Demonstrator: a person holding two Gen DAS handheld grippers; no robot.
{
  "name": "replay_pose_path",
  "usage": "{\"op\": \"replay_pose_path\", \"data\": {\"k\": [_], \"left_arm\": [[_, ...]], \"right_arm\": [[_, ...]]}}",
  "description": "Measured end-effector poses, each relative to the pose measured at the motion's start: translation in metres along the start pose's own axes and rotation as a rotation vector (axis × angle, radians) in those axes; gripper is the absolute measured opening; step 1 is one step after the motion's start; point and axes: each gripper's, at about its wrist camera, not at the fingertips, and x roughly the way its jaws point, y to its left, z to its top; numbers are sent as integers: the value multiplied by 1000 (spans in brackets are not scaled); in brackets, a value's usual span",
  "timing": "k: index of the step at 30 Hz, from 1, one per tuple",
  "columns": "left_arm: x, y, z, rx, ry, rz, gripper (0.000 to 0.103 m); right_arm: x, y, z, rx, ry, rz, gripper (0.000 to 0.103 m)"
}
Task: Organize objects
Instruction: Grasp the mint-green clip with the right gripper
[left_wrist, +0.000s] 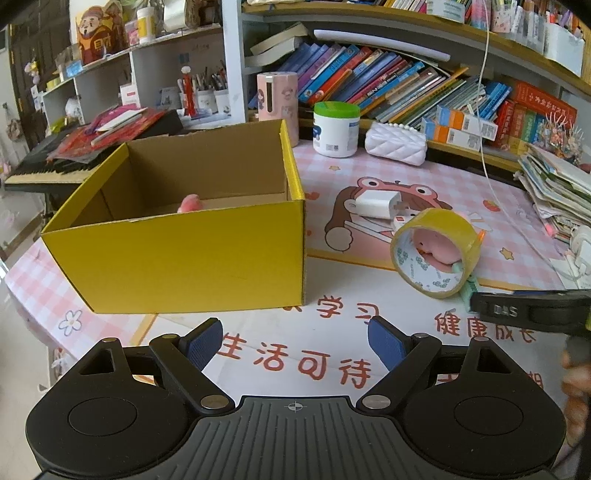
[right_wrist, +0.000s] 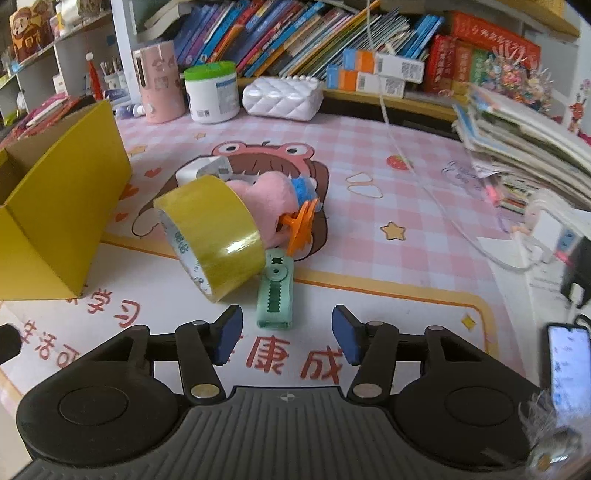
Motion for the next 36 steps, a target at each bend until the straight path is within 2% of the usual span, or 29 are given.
{"op": "replay_pose_path", "data": {"k": [9,10,13,17,20,27,33,36], "left_arm": [[-2,-5,-1,-1,6,32,87],[-3,-6,-1,-1,6,33,87],[-2,-9,1,0,4,27,87],[1,-20,5,15,-3,-10,87],[8,-32,10,30,-5,-51,87],[34,-72,21,70,32,-201,60],[58,-96,34,27,42,-281,58],[72,-105,41,16,36,-277,57]], "right_arm": [[37,0,12,-25,27,37,49],[38,1,13,-36,18,37,45],[39,1,14,-63,2,59,23],[34,-8,15,-55,9,83,23],[19,-20,15,-42,-17,81,23],[-18,-63,15,38,-80,39,23],[-40,-86,10,56,-122,0,23],[-46,-91,6,43,-130,-11,23]]}}
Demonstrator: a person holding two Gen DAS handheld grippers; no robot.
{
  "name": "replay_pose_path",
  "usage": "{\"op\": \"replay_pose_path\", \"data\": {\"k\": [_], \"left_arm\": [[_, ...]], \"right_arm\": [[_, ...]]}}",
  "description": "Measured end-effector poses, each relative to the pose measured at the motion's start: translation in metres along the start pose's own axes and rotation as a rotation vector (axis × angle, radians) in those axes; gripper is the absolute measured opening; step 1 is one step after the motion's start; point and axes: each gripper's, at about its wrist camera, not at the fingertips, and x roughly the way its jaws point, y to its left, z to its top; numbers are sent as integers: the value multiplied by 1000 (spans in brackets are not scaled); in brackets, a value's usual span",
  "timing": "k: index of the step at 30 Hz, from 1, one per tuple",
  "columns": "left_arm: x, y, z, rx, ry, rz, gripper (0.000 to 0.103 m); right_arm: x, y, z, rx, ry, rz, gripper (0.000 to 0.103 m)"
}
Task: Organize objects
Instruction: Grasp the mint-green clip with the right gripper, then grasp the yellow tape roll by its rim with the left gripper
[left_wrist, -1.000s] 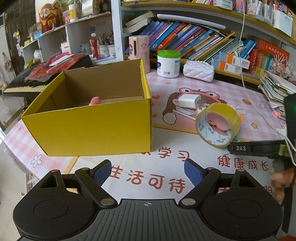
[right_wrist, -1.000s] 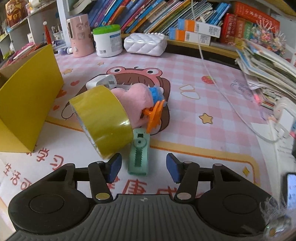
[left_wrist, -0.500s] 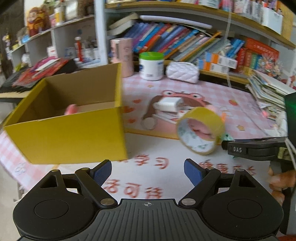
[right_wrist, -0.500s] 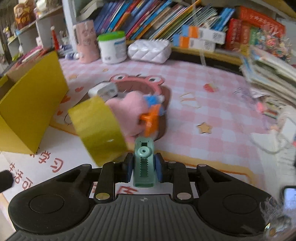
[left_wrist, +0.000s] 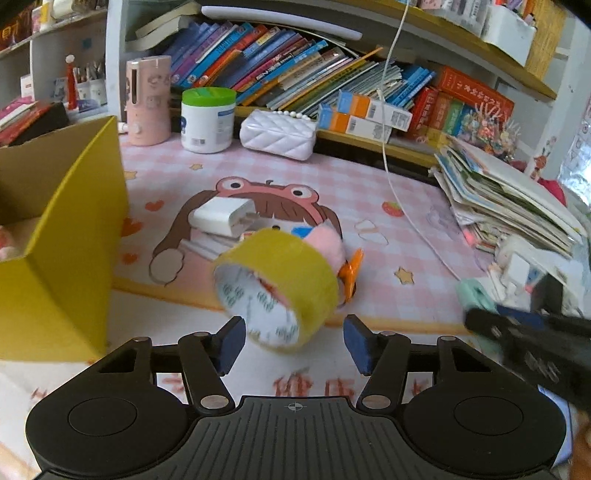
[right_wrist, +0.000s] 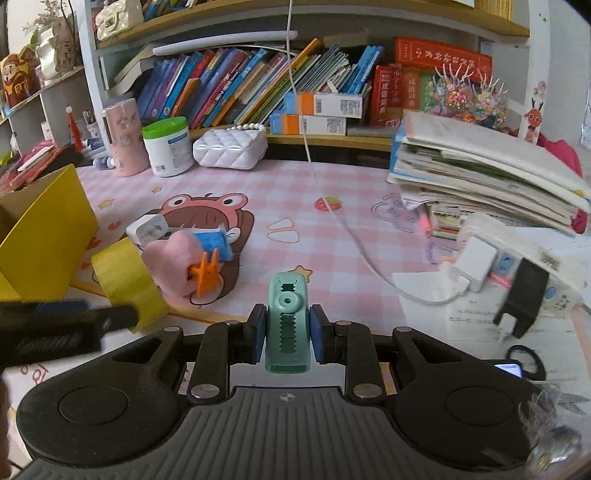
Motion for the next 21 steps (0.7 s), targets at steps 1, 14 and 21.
{"op": "replay_pose_path", "data": {"k": [1,14,21], "left_arm": [[6,-1,2,-2,1,4,56],[32,-20,5,88,22,-29,8],[-3,-10,-1,101,-15,-42,7]], "right_arm": [[-2,-2,-1,-6,-1,-3,23],[-4,1,-4,-57,10,-3,23],[-1,18,-4,-77,26,26,23]]}}
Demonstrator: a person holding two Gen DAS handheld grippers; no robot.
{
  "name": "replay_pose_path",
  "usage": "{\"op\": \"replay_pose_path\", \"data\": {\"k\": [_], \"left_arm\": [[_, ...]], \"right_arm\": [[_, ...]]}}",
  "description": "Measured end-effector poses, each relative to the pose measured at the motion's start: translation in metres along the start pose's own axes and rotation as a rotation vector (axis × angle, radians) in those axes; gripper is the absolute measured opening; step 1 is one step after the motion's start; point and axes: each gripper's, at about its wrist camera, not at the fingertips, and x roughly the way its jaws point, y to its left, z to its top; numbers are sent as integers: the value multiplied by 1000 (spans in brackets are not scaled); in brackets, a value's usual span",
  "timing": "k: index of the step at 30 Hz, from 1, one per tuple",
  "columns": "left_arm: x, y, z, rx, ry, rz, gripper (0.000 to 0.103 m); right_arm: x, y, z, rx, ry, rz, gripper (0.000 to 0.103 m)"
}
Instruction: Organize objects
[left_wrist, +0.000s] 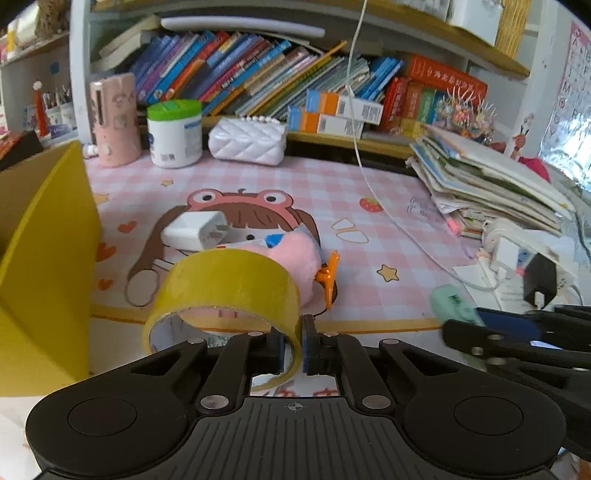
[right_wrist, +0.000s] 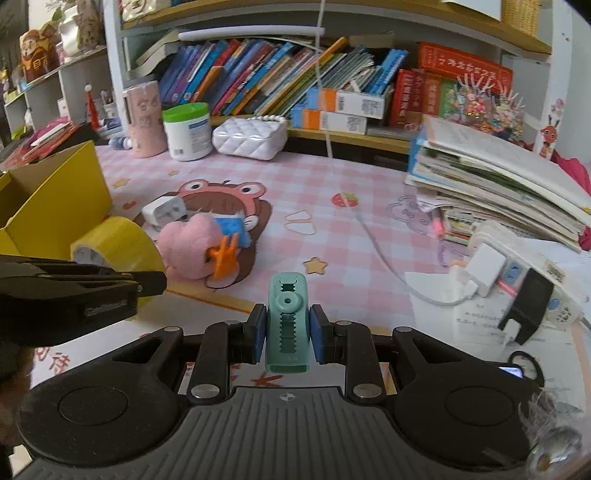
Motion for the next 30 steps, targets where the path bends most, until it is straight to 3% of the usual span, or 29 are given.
{"op": "replay_pose_path", "data": {"k": [5,14,30], "left_arm": [[-26,17,-12,-38,0,-2,7],[-75,61,-37,-82,-31,65,7],[-166,160,-84,-188,-72,181,7]], "right_arm": [[0,21,-2,-21,16,35,23],[-11,75,-6,-68,29,94,23],[-44,213,-25,-211,21,213,23]]}}
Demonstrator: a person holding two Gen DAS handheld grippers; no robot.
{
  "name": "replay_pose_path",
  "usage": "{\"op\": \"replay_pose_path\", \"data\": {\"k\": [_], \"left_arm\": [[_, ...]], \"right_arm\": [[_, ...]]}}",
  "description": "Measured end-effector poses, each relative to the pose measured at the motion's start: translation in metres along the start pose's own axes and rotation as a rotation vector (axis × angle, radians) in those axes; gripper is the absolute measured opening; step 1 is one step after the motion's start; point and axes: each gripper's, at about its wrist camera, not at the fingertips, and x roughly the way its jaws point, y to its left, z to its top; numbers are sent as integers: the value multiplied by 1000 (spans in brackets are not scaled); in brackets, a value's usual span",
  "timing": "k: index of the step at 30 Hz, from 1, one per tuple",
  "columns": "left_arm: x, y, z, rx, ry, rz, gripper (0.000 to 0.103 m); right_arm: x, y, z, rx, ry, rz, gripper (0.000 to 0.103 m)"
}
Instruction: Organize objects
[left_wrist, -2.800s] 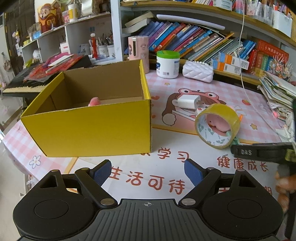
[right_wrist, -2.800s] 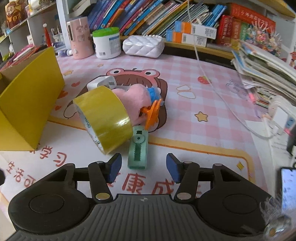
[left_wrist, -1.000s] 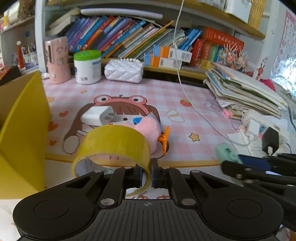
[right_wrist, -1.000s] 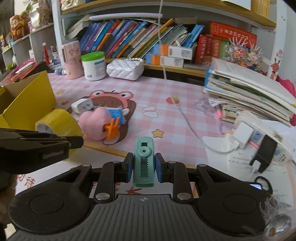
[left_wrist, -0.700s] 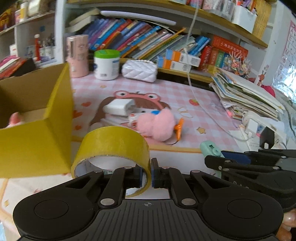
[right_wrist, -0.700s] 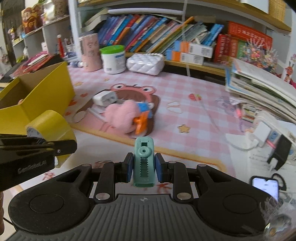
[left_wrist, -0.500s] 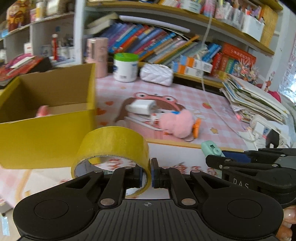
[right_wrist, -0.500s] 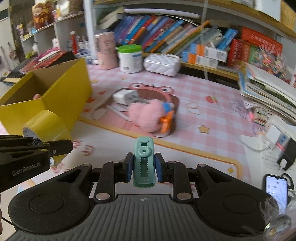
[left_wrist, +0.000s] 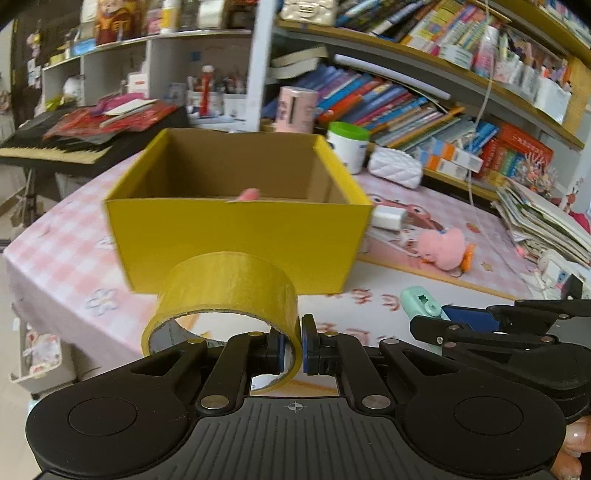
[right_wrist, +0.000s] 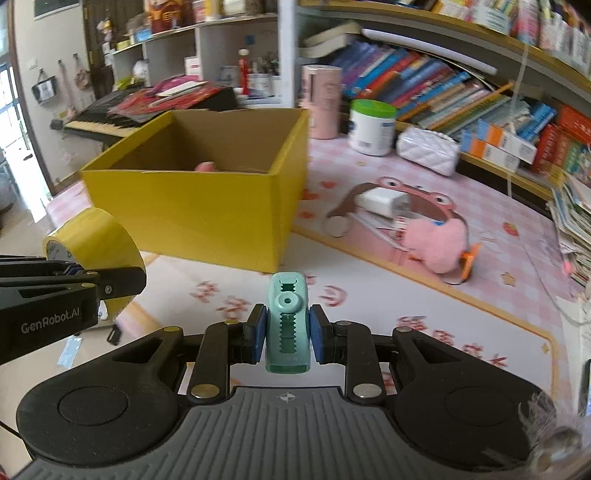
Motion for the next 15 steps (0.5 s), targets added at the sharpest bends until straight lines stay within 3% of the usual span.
{"op": "replay_pose_path", "data": {"k": [15], "left_arm": [[-39,46,-15,32,-43,-42,7]], "right_arm": [[-23,61,-16,27,-25,-39,23]]}}
